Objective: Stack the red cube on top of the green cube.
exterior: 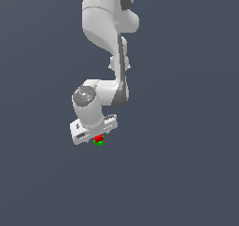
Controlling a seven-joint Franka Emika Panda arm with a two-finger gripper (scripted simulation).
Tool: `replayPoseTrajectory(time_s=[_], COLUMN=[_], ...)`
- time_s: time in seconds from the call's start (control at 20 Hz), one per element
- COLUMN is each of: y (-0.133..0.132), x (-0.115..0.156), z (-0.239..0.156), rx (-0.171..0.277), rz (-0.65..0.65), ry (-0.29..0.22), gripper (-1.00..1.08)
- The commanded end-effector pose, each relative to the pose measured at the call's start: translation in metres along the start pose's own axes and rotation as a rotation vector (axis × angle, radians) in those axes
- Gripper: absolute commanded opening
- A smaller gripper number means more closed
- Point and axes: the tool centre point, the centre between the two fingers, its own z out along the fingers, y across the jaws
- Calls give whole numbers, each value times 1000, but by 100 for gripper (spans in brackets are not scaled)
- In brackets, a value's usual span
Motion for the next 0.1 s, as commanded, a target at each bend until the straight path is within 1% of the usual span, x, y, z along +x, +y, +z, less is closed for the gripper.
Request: replayPoseTrajectory(time_s=[0.0, 0.05], y=[0, 0], x=[0, 0], z=[0, 0], rx=[0, 0], rz=[0, 0], ry=[0, 0], gripper=[100, 100])
